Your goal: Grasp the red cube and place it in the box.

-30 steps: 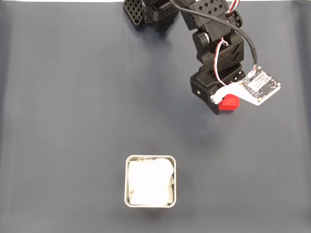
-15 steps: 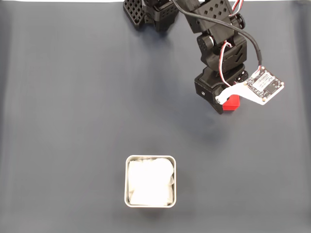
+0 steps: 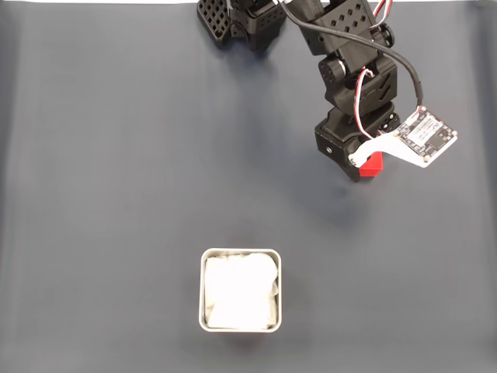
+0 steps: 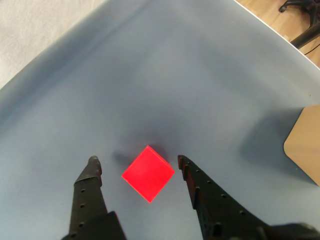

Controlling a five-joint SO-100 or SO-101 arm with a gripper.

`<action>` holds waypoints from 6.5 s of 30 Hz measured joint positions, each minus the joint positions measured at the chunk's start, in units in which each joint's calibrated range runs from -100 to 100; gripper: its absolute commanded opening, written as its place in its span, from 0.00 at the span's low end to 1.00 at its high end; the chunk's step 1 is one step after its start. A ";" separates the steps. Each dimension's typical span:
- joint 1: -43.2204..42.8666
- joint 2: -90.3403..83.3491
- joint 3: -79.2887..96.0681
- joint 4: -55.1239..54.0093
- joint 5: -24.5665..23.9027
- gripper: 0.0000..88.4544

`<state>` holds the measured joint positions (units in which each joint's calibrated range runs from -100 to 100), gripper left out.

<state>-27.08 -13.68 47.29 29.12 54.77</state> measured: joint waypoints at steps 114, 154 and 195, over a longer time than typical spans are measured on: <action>-7.12 -1.56 4.16 0.32 1.86 0.40; -7.12 -1.39 2.98 0.32 3.47 0.05; 12.24 -3.56 -22.69 15.04 -1.56 0.04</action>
<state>-14.84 -17.24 24.59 44.15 53.21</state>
